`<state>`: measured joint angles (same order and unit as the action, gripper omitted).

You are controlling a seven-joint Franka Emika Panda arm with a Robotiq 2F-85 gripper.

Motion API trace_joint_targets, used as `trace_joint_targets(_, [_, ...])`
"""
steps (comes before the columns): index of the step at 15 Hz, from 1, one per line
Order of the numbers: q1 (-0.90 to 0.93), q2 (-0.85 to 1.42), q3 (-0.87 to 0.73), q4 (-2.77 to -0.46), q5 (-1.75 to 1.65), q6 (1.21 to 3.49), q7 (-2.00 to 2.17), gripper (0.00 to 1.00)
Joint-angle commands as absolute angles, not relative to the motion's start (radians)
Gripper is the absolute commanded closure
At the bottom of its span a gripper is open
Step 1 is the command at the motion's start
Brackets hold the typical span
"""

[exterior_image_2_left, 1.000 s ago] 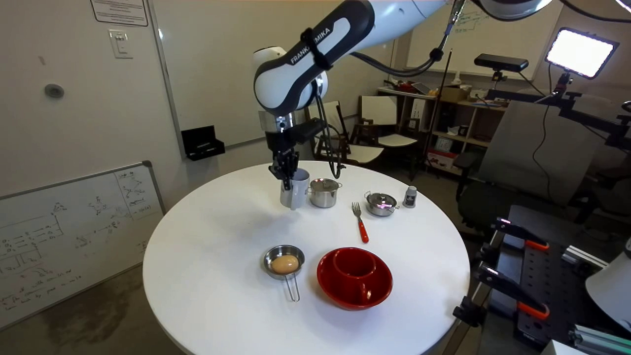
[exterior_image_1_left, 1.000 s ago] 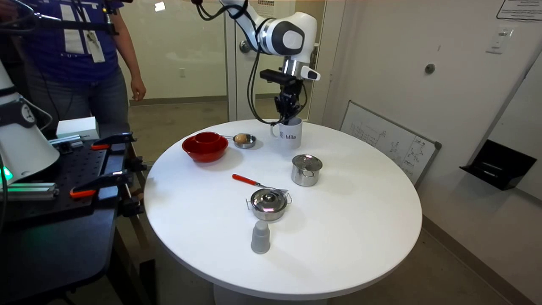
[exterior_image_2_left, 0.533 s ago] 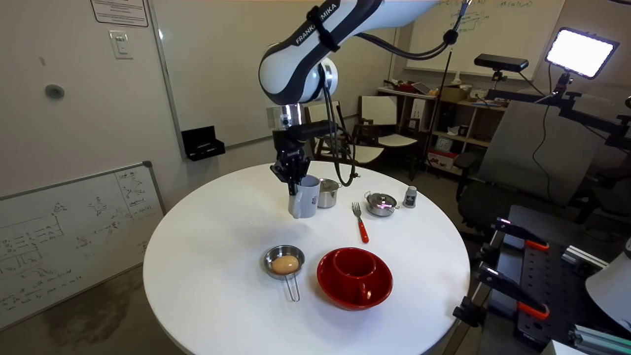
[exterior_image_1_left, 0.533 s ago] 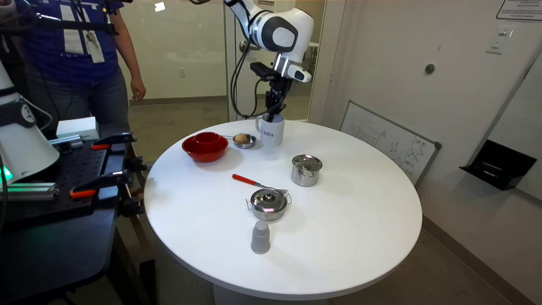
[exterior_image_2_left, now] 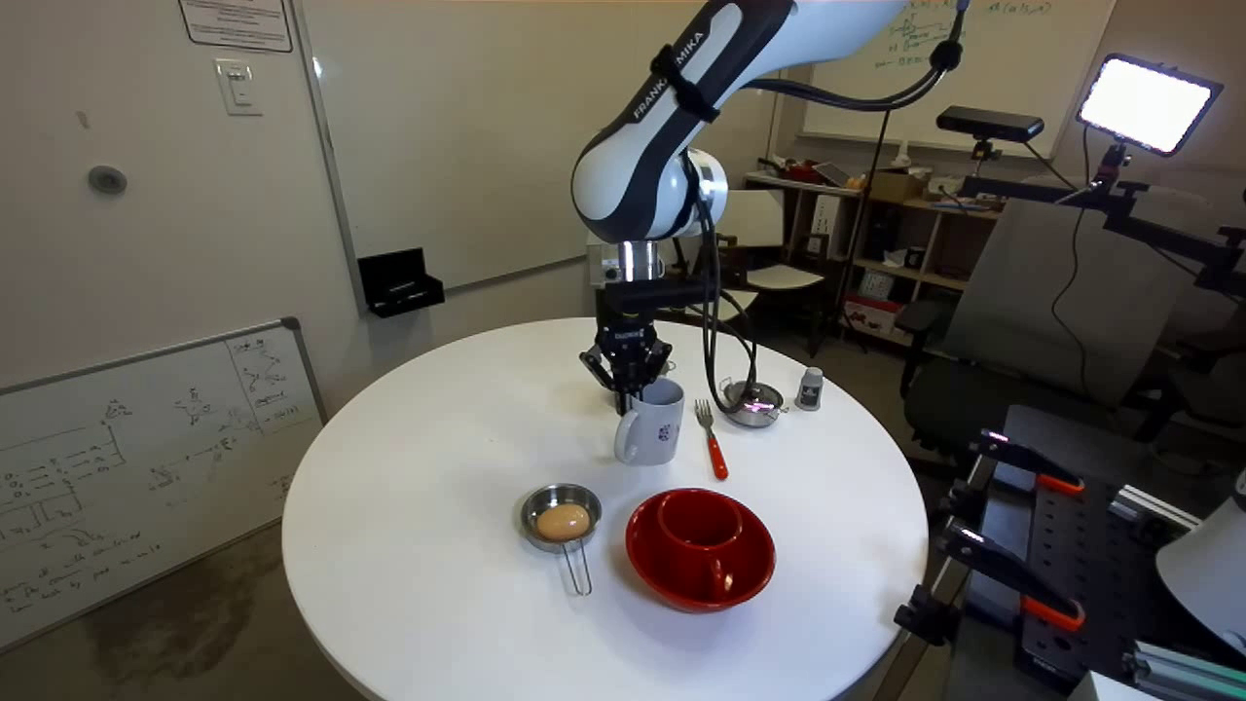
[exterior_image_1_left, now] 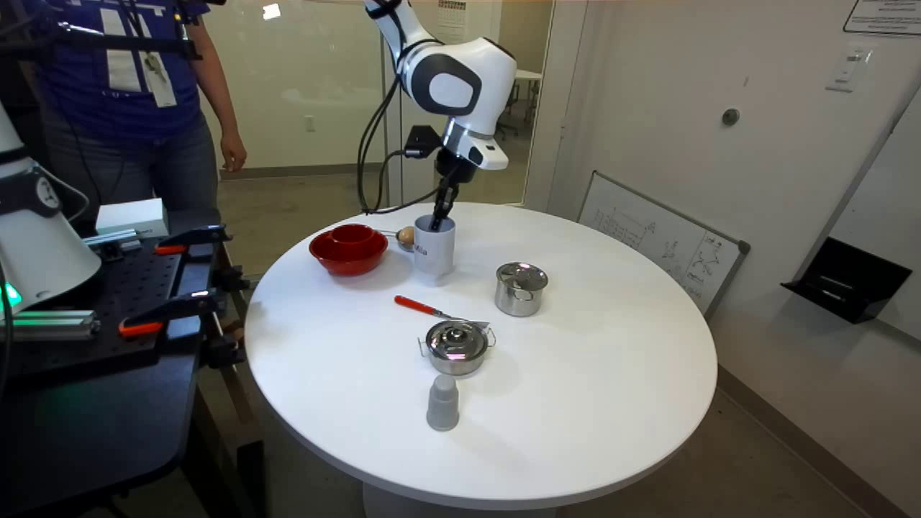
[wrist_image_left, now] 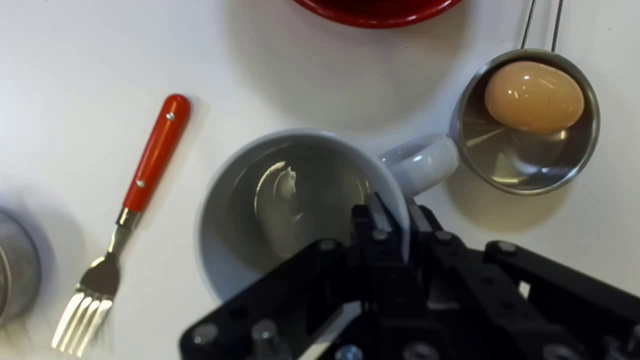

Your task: Move the white mug to the right

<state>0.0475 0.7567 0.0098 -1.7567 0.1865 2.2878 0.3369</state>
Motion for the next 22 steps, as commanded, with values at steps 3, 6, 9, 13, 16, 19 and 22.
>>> trace_joint_targets(3, [0.062,0.651,-0.033,-1.937,0.245,2.347,0.468,0.93])
trace_joint_targets(6, [0.07,0.645,-0.061,-1.967,0.234,2.366,0.527,0.92])
trace_joint_targets(9, [0.073,0.662,-0.078,-1.97,0.223,2.41,0.54,0.93])
trace_joint_targets(13, [0.065,0.687,-0.072,-1.943,0.229,2.443,0.521,0.93])
trace_joint_targets(16, [0.063,0.692,-0.067,-1.932,0.231,2.451,0.515,0.93])
trace_joint_targets(19, [0.058,0.708,-0.055,-1.903,0.234,2.45,0.499,0.92])
trace_joint_targets(22, [0.057,0.733,-0.037,-1.853,0.232,2.443,0.475,0.93])
